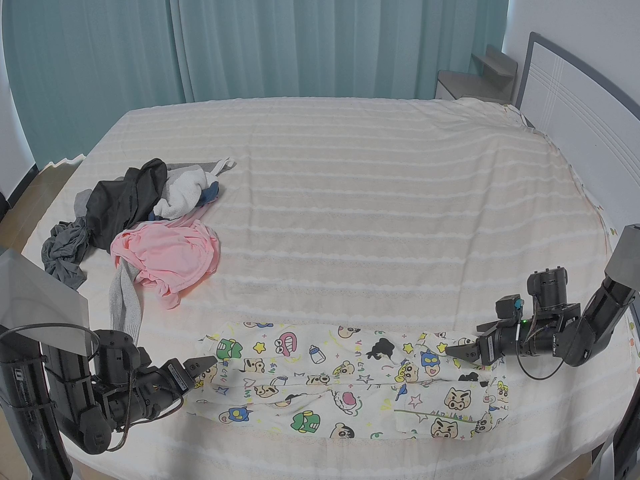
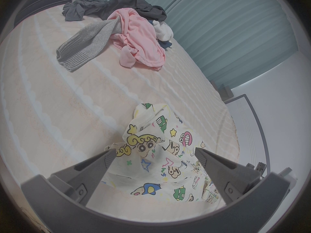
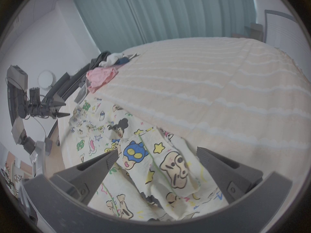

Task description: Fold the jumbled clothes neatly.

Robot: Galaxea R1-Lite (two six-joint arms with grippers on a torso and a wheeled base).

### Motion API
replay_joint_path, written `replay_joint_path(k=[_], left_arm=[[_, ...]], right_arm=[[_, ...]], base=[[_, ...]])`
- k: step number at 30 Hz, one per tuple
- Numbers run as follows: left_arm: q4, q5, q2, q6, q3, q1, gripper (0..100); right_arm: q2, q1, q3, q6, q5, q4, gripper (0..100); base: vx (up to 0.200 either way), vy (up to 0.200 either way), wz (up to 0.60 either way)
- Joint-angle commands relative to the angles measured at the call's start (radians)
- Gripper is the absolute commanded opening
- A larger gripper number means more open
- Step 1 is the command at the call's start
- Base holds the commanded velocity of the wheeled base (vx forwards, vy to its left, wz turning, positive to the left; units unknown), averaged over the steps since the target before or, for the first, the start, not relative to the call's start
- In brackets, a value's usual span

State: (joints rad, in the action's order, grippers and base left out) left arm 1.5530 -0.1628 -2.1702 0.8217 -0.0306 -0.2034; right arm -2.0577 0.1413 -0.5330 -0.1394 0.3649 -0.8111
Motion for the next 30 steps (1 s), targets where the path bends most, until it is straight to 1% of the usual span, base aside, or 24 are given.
replay_joint_path(k=[1, 4, 5, 6, 8, 10, 16, 21, 30], left_arm=[[0.018, 0.000, -0.008, 0.001, 0.001, -0.002, 100], [0.018, 0.000, -0.010, 0.001, 0.001, -0.002, 100], [0.018, 0.002, -0.010, 0.001, 0.001, -0.002, 100], [0.018, 0.000, -0.010, 0.001, 0.001, -0.004, 100], [0.018, 0.000, -0.011, 0.001, 0.001, -0.005, 100], [0.018, 0.002, -0.013, 0.001, 0.001, -0.007, 100], [0.018, 0.002, -0.014, 0.001, 0.001, -0.010, 100], [0.018, 0.000, -0.014, 0.001, 0.001, -0.010, 100], [0.018, 0.000, -0.016, 0.001, 0.001, -0.010, 100]], right_arm=[[0.002, 0.050, -0.113, -0.054, -0.018, 0.139, 100], [0.004, 0.049, -0.154, -0.080, -0.018, 0.225, 100], [0.005, 0.049, -0.177, -0.089, -0.018, 0.280, 100], [0.005, 0.049, -0.180, -0.091, -0.018, 0.285, 100], [0.004, 0.041, -0.213, -0.114, -0.020, 0.348, 100], [0.002, 0.037, -0.229, -0.124, -0.018, 0.366, 100], [-0.010, 0.044, -0.246, -0.141, -0.018, 0.398, 100], [-0.032, 0.072, -0.228, -0.144, -0.020, 0.398, 100], [-0.078, 0.078, -0.228, -0.149, -0.021, 0.397, 100]], base=[[0.000, 0.000, 0.00], [0.000, 0.000, 0.00], [0.000, 0.000, 0.00], [0.000, 0.000, 0.00], [0.000, 0.000, 0.00], [0.000, 0.000, 0.00], [0.000, 0.000, 0.00], [0.000, 0.000, 0.00], [0.000, 0.000, 0.00]])
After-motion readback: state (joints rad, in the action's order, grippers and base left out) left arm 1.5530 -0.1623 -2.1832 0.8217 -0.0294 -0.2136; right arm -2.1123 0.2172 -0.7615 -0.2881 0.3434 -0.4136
